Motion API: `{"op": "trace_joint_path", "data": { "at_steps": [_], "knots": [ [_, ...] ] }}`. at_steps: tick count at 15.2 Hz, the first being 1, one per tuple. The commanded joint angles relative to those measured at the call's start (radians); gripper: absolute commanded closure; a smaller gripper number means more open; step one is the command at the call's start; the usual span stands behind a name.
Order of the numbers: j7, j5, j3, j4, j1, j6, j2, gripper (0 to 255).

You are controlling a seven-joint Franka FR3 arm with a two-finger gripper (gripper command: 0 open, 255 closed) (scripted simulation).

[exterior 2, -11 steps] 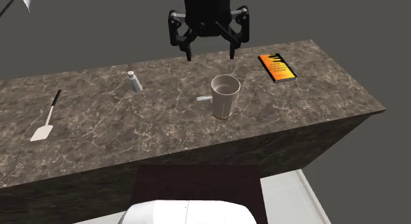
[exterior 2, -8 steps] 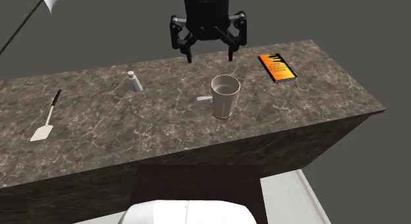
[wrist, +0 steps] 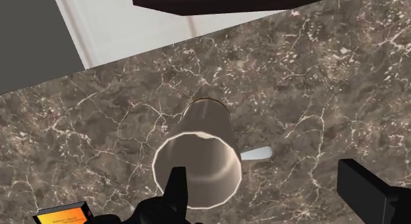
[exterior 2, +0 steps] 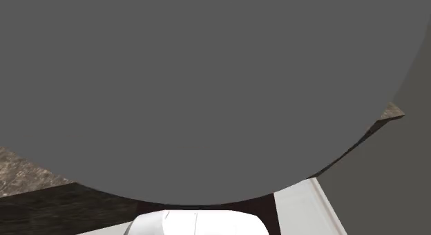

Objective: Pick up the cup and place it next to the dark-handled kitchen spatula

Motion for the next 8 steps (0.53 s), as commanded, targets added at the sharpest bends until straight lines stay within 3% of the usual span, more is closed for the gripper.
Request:
{"op": "trace_joint_path", "data": {
  "at_steps": [1,8],
  "knots": [
    [-0.003,-0.003,-0.006,-0.018,0.001,0.065,0.048,0],
    [-0.011,-0.008,-0.024,-0.038,0.007,0.291,0.267,0]
  ]
}}
